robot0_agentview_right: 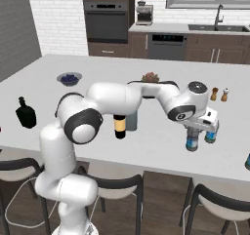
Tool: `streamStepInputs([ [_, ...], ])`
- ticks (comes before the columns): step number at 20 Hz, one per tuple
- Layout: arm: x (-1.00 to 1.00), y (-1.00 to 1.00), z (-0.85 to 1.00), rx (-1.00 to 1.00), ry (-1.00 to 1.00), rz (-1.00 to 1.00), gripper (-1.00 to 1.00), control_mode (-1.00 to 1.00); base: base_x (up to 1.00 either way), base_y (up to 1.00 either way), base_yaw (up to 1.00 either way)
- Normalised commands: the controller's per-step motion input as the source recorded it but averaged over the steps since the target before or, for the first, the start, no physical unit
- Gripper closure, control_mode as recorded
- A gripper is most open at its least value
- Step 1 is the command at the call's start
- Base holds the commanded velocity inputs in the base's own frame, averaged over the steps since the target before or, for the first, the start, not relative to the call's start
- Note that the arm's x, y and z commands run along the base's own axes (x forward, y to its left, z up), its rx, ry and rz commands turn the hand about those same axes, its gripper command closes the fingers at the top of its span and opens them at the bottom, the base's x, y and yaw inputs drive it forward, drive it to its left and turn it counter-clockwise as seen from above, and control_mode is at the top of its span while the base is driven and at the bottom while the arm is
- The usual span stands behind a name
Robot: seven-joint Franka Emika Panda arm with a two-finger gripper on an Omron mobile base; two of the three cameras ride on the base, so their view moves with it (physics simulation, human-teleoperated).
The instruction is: Move the plastic bottles in the middle to the plastics group, and the glass bottles in the middle to the glass group.
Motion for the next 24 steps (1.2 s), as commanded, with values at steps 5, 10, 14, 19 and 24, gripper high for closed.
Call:
streamStepInputs([
  [5,0.0,-0.29,-0.2,0.0,-0.01,0.01,1.0,-1.0,0.0,0.0,0.0],
  [10,0.01,-0.37,0.0,0.0,0.0,0.0,1.0,-1.0,0.0,0.0,0.0],
  [14,0.19,0.0,0.0,0.0,0.0,0.0,1.0,-1.0,0.0,0.0,0.0],
  [19,0.08,0.0,-0.06,0.0,0.0,0.01,1.0,-1.0,0.0,0.0,0.0],
  [24,0.04,0.0,-0.29,0.0,0.0,0.02,1.0,-1.0,0.0,0.0,0.0],
])
